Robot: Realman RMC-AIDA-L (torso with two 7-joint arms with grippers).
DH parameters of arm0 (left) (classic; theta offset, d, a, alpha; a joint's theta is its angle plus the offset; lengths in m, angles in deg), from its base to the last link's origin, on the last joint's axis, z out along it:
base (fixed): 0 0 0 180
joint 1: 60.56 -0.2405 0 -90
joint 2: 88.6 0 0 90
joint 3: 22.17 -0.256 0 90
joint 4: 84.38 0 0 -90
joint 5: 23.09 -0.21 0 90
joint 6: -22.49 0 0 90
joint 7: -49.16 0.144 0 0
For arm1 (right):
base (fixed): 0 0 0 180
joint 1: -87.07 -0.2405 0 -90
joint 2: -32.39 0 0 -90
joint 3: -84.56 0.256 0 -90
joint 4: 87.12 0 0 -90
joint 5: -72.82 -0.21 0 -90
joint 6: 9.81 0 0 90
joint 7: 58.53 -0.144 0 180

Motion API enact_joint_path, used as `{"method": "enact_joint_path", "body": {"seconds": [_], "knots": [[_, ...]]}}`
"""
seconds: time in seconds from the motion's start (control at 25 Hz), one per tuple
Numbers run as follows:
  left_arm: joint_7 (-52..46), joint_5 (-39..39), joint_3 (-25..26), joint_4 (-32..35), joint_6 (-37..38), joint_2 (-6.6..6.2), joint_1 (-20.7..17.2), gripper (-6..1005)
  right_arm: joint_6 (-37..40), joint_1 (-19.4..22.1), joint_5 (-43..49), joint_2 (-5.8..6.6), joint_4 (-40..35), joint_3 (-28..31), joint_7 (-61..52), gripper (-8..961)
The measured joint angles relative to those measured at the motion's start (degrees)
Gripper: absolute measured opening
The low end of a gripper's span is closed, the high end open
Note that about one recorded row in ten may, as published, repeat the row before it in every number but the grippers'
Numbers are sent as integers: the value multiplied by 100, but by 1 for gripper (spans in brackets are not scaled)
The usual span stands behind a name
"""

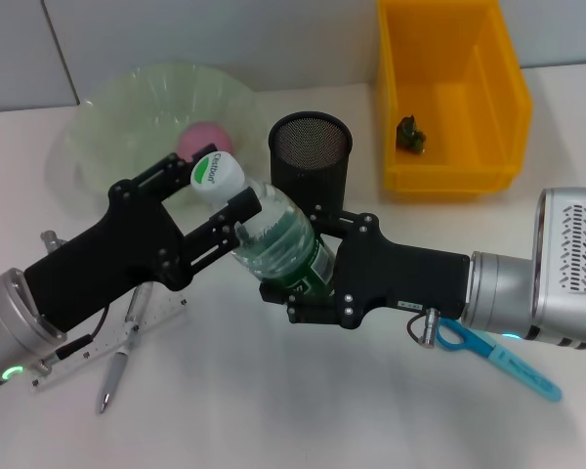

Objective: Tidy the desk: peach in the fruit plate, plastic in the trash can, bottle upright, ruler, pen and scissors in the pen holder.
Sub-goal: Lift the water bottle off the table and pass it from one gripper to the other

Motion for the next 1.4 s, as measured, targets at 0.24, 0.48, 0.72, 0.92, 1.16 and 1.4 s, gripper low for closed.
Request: {"method": "enact_joint_path", "body": {"seconds": [0.24,0.48,0.72,0.92,1.16,1.4], "knots": [[-35,-1,-152,-4,-9,-7,46,573,1,-14,5,0,1,-31,-2,772],[-93,2,-163,-5,0,-23,57,480,4,-14,6,0,0,-47,-18,772],[-89,-38,-294,39,-14,-46,126,471,4,-15,11,0,-5,-48,-28,771],[-27,-74,-308,50,-19,-46,143,464,16,-18,12,0,-1,-47,-30,772],[25,-87,-279,58,-6,-44,130,455,77,-2,12,0,53,-58,-34,772],[43,-58,-266,64,17,-51,94,454,172,63,6,0,60,-54,-26,771]]}}
